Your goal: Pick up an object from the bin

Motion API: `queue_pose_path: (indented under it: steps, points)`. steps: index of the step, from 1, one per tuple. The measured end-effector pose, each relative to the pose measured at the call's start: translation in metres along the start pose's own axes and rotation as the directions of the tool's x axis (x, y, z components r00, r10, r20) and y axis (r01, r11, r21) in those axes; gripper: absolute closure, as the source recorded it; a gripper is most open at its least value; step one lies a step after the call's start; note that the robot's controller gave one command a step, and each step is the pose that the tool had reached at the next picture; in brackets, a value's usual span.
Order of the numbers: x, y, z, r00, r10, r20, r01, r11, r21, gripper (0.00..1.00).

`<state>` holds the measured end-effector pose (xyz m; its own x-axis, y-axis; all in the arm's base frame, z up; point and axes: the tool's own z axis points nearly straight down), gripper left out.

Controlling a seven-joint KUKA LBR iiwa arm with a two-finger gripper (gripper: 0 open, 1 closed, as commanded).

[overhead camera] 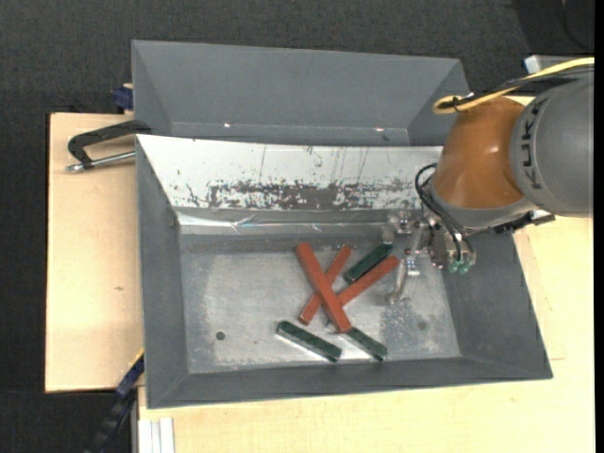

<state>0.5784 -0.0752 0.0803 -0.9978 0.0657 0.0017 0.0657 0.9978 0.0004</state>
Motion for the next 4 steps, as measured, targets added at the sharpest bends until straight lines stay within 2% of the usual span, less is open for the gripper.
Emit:
queue_pose_path:
  steps: [1, 2, 3, 4]
  points:
    - [-0.008, 0.013, 0.009, 0.989, -0.144, 0.006, 0.144, 0.99, 0.001, 1.0]
    - [-0.008, 0.013, 0.009, 0.989, -0.145, 0.006, 0.145, 0.989, 0.001, 1.0]
    - [-0.021, -0.011, -0.074, 0.989, -0.146, 0.008, 0.146, 0.989, 0.001, 1.0]
    - [-0.021, -0.011, -0.074, 0.989, -0.146, 0.008, 0.146, 0.989, 0.001, 1.0]
